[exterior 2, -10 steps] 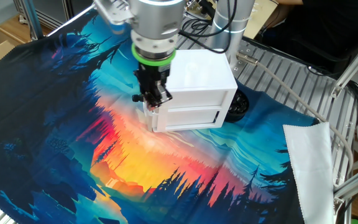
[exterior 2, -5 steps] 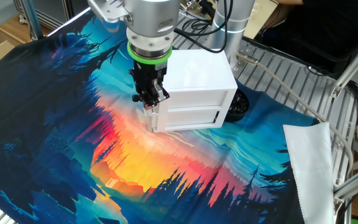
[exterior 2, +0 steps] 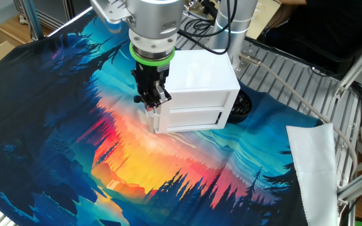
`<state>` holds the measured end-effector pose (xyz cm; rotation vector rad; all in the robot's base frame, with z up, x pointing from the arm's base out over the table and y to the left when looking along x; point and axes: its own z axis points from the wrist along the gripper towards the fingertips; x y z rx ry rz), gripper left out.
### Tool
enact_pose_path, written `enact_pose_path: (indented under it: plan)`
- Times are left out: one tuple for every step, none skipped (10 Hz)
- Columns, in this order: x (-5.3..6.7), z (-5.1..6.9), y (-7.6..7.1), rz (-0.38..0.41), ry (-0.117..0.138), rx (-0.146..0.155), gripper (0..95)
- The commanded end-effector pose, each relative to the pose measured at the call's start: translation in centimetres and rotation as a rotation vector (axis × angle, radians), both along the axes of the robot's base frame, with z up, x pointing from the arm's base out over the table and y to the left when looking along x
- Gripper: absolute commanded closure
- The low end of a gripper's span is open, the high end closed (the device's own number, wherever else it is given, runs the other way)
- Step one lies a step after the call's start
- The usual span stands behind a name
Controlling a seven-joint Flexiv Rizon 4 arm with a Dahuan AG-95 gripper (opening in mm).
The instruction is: Grasp the handle and close the drawer
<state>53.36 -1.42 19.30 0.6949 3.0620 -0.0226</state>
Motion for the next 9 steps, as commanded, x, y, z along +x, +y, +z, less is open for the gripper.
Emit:
enact_pose_path:
  plan:
    - [0.0, 0.0, 0.0, 0.001, 0.0, -0.002, 95.0]
    - [0.1, 0.0, -0.2, 0.004, 0.0, -0.002, 95.0]
    - [0.1, -0.1, -0.4, 0.008, 0.0, -0.002, 95.0]
    - [0.1, -0.2, -0.7, 0.016, 0.0, -0.003, 95.0]
    - [0.1, -0.4, -1.2, 0.033, 0.001, -0.003, 95.0]
    - [0.1, -0.6, -1.8, 0.039, 0.001, -0.002, 95.0]
    - [0.1, -0.7, -2.2, 0.043, 0.001, -0.002, 95.0]
    - [0.1, -0.9, -2.5, 0.04, 0.001, -0.002, 95.0]
    - [0.1, -1.0, -2.8, 0.037, 0.001, -0.002, 95.0]
